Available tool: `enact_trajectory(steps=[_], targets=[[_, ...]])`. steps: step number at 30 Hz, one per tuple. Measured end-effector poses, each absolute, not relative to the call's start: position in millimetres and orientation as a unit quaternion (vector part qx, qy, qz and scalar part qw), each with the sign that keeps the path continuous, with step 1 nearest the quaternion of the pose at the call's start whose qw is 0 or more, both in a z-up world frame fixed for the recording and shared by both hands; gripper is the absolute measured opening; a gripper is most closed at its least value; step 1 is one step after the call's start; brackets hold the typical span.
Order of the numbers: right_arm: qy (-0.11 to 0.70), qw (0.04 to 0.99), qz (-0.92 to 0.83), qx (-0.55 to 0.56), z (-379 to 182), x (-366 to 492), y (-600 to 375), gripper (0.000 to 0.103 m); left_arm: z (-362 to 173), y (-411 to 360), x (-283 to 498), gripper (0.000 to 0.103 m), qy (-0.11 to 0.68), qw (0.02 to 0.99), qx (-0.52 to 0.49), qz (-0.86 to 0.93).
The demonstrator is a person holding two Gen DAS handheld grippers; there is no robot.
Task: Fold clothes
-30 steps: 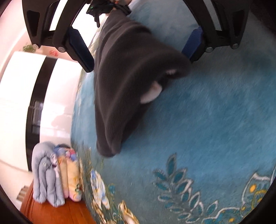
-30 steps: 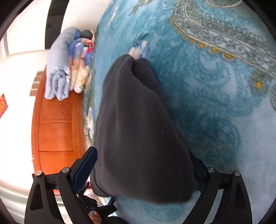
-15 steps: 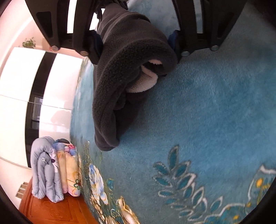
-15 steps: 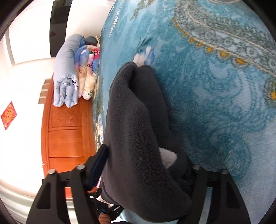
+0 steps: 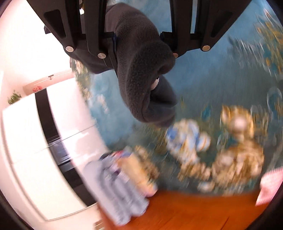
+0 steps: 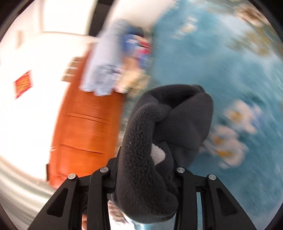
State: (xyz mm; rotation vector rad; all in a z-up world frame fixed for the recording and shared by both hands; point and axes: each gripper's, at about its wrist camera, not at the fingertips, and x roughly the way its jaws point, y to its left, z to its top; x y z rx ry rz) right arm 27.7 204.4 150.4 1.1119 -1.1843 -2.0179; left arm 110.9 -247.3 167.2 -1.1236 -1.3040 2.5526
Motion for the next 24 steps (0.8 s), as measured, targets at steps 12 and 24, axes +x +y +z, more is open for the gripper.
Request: enact_trajectory(steps=[12, 24], targets=[[-0.451, 0.229, -0.696, 0.510, -10.8, 44.0, 167.0, 0.038, -4.8, -312.4, 164.4, 0.036, -0.511, -0.068, -0.455, 0.726], [-0.426, 0.195, -0.724, 0.507, 10.6, 50.1, 207.4, 0.063, 12.0, -342.7, 184.9, 0.062, -0.526, -0.087, -0.481, 0.696]])
